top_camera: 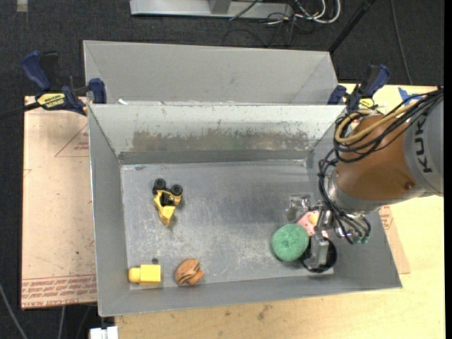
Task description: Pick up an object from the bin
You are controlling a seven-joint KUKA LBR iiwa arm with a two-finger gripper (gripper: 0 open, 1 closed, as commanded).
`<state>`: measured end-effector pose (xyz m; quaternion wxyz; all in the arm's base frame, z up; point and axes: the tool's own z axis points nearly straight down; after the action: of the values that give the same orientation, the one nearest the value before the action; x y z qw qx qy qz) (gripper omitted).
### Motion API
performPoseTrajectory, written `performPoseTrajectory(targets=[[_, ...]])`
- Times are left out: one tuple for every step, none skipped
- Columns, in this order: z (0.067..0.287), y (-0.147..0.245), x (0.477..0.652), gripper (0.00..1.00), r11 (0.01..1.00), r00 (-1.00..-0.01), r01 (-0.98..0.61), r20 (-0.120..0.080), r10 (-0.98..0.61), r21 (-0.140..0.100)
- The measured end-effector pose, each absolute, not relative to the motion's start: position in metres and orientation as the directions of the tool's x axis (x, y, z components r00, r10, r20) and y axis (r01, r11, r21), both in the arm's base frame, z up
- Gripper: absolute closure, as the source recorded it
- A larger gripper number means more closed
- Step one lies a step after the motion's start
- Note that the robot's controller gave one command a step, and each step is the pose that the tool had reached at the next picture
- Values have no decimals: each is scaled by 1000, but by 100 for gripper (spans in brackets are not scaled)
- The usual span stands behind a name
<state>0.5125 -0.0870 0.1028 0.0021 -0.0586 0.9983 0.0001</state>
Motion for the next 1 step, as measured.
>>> performPoseTrajectory(targets=[[73,-94,508,0,991,-991,-137,2,-137,2]])
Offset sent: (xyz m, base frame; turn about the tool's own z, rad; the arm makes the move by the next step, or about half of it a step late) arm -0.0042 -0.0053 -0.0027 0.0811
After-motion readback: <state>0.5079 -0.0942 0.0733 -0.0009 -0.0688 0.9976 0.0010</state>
